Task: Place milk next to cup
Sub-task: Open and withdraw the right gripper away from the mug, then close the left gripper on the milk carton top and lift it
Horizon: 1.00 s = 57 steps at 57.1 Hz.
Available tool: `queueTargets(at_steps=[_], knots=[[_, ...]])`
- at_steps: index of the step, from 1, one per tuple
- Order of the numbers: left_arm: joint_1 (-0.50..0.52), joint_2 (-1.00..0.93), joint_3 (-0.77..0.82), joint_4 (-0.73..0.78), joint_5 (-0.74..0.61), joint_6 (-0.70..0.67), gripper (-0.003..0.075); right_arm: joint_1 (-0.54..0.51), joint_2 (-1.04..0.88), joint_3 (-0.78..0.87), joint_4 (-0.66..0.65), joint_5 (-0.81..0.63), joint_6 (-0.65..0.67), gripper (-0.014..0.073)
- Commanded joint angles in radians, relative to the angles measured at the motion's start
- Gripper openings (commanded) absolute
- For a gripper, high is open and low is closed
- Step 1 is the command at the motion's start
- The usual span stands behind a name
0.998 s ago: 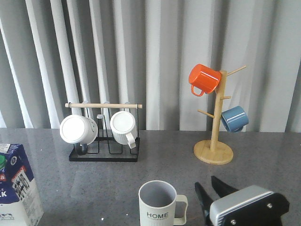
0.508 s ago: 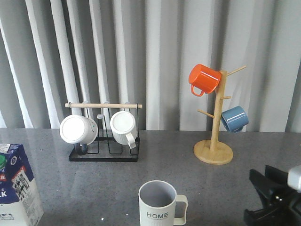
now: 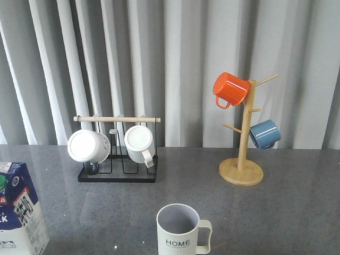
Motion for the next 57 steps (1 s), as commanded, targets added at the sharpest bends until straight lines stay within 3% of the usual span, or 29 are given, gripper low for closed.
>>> queueTargets(at_steps=[1,57], knots=[[-0.007,0.003,-0.036,-0.007,-0.069,-0.01,0.0451,-0.009,-0.025,-0.028,-0.012,-0.054,0.001,-0.0011],[-0.007,0.003,-0.036,-0.007,-0.069,-0.01,0.0451,-0.008,-0.044,-0.028,-0.014,-0.078,-0.006,-0.001]])
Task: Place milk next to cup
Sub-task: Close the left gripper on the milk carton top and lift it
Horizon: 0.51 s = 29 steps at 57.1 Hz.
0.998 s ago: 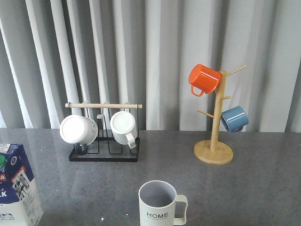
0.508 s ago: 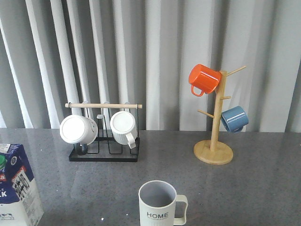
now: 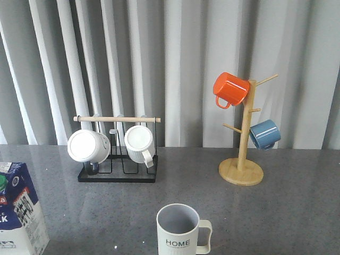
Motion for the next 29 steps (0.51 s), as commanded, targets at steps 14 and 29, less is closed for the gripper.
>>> queueTargets(at_steps=[14,29], knots=[[-0.007,0.003,-0.036,-0.007,-0.07,-0.01,0.0451,-0.005,-0.003,-0.029,-0.005,-0.074,-0.005,-0.0009],[-0.017,0.003,-0.036,-0.006,-0.07,-0.011,0.0458,-0.005,-0.003,-0.029,-0.005,-0.074,-0.005,-0.0009]])
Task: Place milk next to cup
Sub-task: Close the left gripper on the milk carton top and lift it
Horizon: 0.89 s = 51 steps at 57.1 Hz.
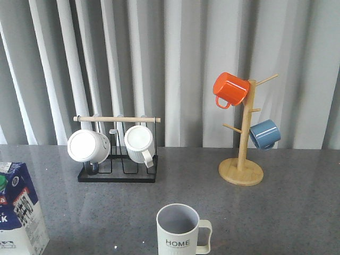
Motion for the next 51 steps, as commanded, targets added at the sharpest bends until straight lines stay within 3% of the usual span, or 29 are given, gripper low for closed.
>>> queueTargets(at_steps=[1,5,12,28,51], knots=[[-0.019,0.003,-0.036,-0.006,-0.079,-0.009,0.0466,-0.005,-0.003,-0.029,-0.005,-0.074,-0.005,-0.0009],[-0.024,0.003,-0.036,-0.009,-0.083,-0.008,0.0522,-0.005,-0.003,-0.029,-0.005,-0.074,-0.005,-0.0009],[-0.021,0.069,-0.036,-0.025,-0.147,-0.011,0.0734,-0.005,-0.003,-0.029,-0.005,-0.074,-0.005,-0.0009],[-0.016,0.268,-0.04,-0.046,-0.429,0.042,0.0727,-0.005,-0.003,-0.029,-0.005,-0.074,-0.005,-0.0009],[0.01,0.414,-0.178,-0.104,-0.345,0.176,0.072,-0.005,-0.003,-0.029,-0.005,-0.074,-0.005,-0.0009]])
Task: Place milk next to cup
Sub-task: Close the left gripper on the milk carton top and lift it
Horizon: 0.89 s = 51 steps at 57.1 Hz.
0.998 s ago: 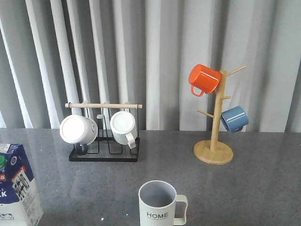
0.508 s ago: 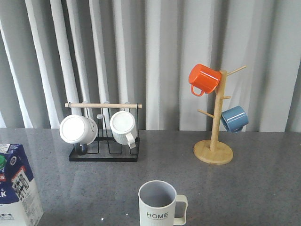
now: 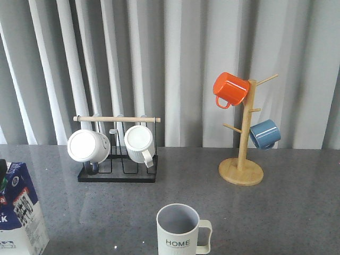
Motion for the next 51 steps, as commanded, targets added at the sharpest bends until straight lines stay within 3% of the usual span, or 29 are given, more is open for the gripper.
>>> queueTargets(at_steps=[1,51], knots=[[0.007,0.015,-0.053,-0.008,-0.062,0.022,0.072,-0.005,-0.003,-0.029,-0.005,-0.074,-0.005,-0.0009],[0.025,0.151,-0.078,-0.063,-0.057,0.052,0.0703,-0.005,-0.003,-0.029,-0.005,-0.074,-0.002,-0.0009]])
